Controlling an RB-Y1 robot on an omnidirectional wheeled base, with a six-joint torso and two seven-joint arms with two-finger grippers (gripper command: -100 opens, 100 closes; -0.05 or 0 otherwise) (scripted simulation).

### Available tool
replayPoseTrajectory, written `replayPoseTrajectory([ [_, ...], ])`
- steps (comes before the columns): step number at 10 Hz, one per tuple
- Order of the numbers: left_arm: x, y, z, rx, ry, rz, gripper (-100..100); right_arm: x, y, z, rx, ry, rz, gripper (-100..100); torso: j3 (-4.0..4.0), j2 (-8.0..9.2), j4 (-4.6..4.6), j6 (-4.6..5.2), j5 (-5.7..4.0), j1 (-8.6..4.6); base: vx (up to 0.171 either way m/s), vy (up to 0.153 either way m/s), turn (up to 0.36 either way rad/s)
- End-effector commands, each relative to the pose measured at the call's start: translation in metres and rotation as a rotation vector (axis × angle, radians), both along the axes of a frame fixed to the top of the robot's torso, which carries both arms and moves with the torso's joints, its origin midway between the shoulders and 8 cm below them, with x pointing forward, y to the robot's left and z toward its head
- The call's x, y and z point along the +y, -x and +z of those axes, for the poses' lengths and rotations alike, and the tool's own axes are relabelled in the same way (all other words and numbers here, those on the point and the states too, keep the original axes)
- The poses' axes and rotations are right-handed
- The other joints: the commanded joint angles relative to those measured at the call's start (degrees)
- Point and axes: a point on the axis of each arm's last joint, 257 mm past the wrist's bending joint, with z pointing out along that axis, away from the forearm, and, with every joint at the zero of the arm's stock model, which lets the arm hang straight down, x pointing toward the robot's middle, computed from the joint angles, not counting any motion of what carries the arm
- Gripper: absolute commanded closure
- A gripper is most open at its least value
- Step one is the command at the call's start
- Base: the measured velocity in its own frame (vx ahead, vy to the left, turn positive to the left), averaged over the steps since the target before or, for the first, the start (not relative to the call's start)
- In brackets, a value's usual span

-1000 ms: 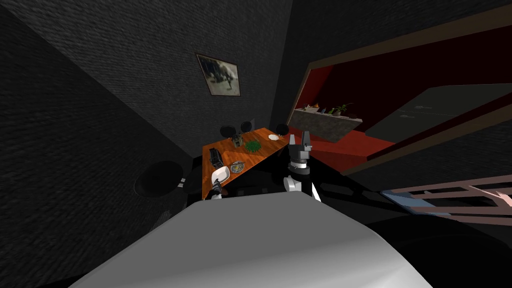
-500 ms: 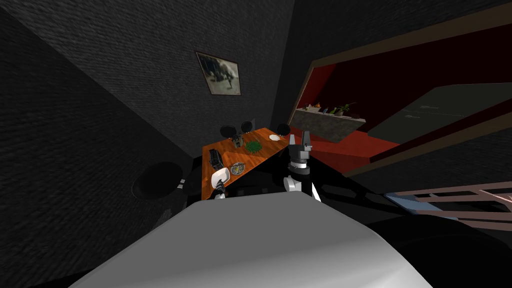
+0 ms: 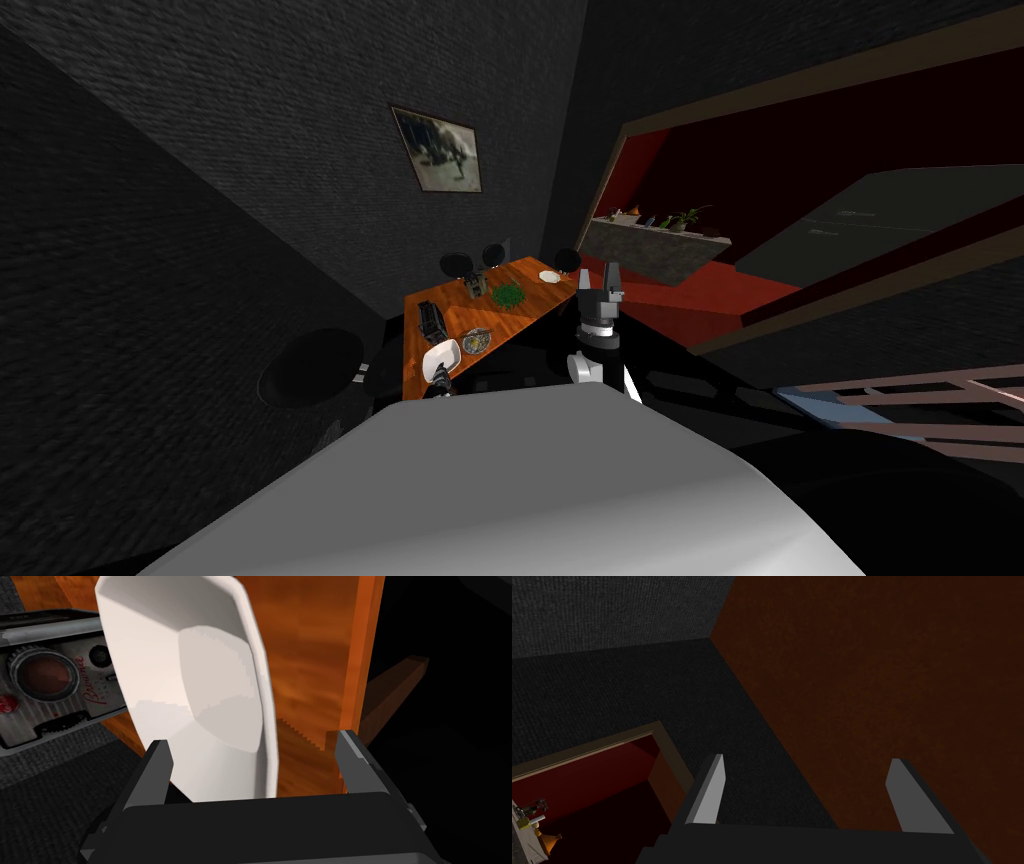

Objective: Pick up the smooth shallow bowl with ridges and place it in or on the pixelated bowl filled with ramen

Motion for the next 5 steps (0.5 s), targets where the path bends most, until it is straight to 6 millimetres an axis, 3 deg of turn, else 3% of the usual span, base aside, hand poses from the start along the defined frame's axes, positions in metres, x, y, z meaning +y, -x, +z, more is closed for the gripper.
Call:
replayPoseTrajectory([
  [1, -0.004, 0.009, -0.003, -0.001, 0.000, 0.003, -100, 0.000, 0.000, 0.000, 0.000, 0.000, 0.000, 0, 0.00, 0.00, 0.00, 0.00, 0.00, 0.00, 0.082, 0.044, -0.012],
  [3, -0.010, 0.024, -0.007, -0.001, 0.000, 0.006, -100, 0.000, 0.000, 0.000, 0.000, 0.000, 0.000, 0, -0.01, -0.02, 0.00, 0.00, -0.01, -0.07, 0.106, 0.044, -0.019],
  [4, -0.007, 0.021, -0.007, 0.002, 0.001, 0.005, -100, 0.000, 0.000, 0.000, 0.000, 0.000, 0.000, 0, -0.02, -0.04, 0.00, 0.01, -0.01, -0.05, 0.043, 0.022, -0.004],
  [5, -0.007, 0.021, -0.007, -0.001, 0.000, 0.005, 100, 0.000, 0.000, 0.000, 0.000, 0.000, 0.000, 0, 0.06, 0.13, 0.02, 0.01, -0.02, -0.13, 0.008, 0.004, 0.000],
])
